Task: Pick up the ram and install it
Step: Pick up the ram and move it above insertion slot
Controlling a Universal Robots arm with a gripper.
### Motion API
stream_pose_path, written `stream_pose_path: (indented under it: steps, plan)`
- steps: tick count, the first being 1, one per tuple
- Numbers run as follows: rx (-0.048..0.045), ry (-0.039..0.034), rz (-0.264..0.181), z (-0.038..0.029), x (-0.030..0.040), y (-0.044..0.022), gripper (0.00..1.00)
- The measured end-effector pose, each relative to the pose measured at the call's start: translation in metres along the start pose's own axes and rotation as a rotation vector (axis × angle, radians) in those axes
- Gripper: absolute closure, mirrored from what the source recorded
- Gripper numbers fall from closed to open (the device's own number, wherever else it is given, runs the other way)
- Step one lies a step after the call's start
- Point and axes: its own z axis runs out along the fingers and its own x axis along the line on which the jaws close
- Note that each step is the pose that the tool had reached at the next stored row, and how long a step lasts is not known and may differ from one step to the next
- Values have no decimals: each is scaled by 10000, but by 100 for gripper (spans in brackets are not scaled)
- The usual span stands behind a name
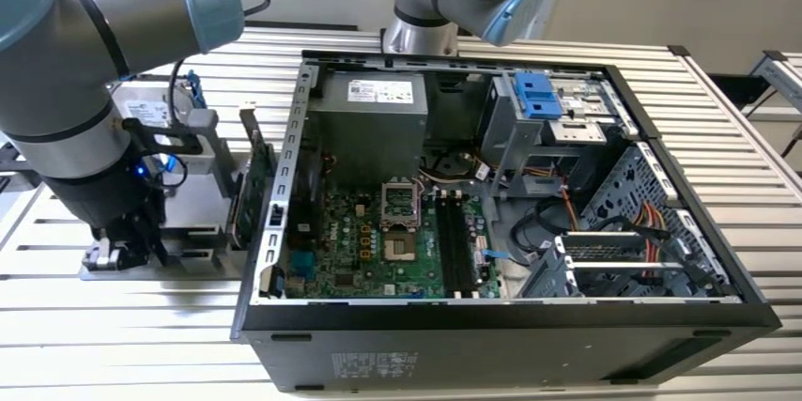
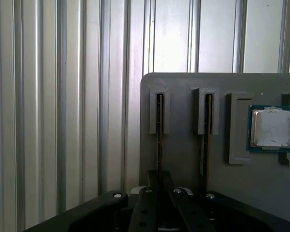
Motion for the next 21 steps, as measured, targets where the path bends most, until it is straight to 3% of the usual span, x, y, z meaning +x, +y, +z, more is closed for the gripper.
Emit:
stream_pose_path:
  steps: [21]
  plan:
    - [-1,2,4,-159,8,1,100]
